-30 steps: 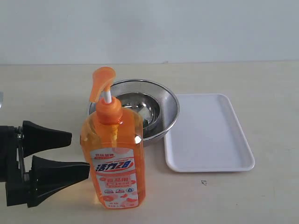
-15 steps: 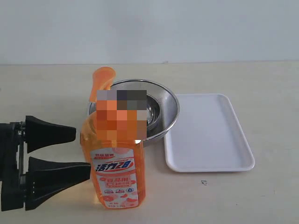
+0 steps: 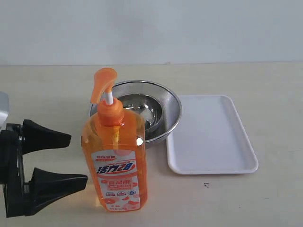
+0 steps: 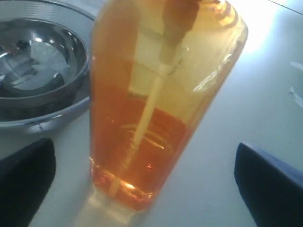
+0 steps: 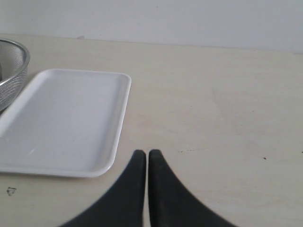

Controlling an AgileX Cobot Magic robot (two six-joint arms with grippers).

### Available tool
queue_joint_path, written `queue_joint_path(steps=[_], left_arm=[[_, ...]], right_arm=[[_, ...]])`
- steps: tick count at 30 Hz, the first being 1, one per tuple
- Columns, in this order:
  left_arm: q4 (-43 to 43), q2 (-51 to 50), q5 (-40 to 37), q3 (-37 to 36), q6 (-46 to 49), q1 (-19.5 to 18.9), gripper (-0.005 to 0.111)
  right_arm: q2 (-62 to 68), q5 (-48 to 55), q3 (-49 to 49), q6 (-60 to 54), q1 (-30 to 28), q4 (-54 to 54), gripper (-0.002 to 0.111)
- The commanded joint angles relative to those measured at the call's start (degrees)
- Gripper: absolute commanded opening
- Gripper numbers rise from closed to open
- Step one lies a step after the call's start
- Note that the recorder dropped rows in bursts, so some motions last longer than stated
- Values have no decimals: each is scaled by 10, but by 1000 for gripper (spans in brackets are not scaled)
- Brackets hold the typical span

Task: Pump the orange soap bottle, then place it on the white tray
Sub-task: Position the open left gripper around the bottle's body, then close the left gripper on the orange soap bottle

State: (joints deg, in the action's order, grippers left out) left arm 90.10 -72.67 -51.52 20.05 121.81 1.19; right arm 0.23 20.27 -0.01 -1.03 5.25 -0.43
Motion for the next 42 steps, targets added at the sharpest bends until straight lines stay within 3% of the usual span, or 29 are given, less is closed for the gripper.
queue_joint_path(steps=[1, 10, 32, 42], left_arm=[[1, 0, 24, 21, 3, 0, 95], [-12, -11, -9, 43, 3, 0, 95], [-77, -182, -141, 156, 3, 5, 95], [-81, -233, -100, 217, 3, 94, 95]], right_arm=[[-2, -3, 0, -2, -1, 0, 0], [-2, -3, 0, -2, -1, 0, 0], [-2, -6, 0, -2, -1, 0, 0], [-2, -6, 0, -2, -1, 0, 0]])
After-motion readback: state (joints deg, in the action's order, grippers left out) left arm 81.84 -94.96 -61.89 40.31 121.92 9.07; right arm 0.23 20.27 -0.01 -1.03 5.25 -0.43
